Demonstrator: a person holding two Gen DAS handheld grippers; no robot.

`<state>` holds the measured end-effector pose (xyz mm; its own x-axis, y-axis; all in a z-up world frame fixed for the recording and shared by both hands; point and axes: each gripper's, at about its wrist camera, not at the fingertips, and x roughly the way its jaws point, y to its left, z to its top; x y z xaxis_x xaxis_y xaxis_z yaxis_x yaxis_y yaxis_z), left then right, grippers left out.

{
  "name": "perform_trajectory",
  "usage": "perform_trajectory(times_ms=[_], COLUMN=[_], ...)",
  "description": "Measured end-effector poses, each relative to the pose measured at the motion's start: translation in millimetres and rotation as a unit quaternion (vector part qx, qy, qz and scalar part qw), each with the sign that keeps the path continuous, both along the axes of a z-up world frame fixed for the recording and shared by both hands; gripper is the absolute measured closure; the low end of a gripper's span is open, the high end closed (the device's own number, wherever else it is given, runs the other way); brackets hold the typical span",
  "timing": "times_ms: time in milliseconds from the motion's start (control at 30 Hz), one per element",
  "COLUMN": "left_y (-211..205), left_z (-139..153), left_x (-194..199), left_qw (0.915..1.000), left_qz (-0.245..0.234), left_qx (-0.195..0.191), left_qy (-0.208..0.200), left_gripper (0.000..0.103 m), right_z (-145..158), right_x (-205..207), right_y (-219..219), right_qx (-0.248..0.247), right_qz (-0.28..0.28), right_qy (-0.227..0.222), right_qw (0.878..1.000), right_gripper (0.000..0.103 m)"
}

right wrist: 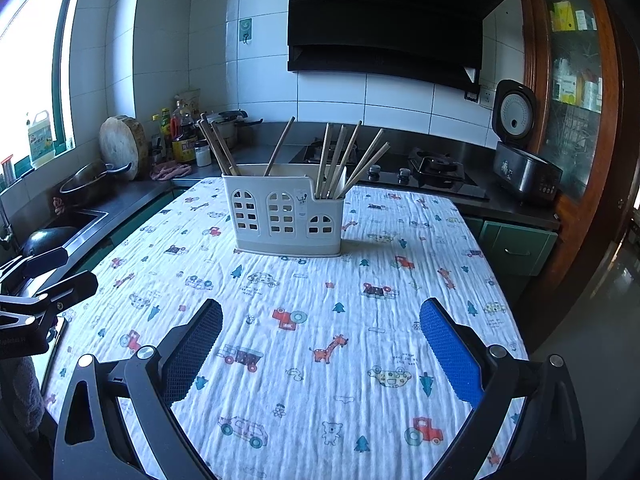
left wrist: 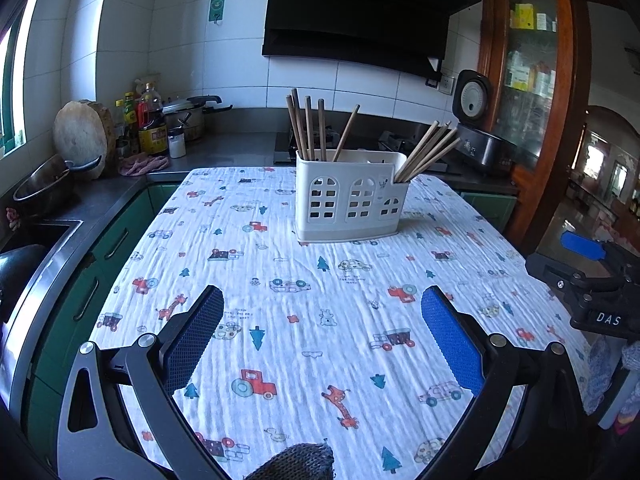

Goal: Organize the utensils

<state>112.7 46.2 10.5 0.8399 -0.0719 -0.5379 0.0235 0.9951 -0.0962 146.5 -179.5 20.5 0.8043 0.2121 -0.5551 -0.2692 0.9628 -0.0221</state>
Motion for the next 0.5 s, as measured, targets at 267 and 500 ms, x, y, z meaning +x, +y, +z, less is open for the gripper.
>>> perform_trajectory(times_ms=[267, 500], left_y=[-0.9, -2.9], left_z=[-0.9, -0.8], left_x=[-0.3, -0.9], left_qw=[1.0000, 1.0000], left_qz=[-0.002, -0.002], left_qx=[-0.002, -0.002], left_qy=[0.001, -0.001], left_gripper=[0.005, 0.005], right_z=[-0.6, -0.6], right_x=[0.1, -1.7], right_y=[0.9, 2.2], right_qx=[0.000, 0.000], right_qz=[0.001, 0.002], right_qy=[0.001, -0.001], right_qw=[1.000, 1.000], right_gripper=[0.007, 0.007])
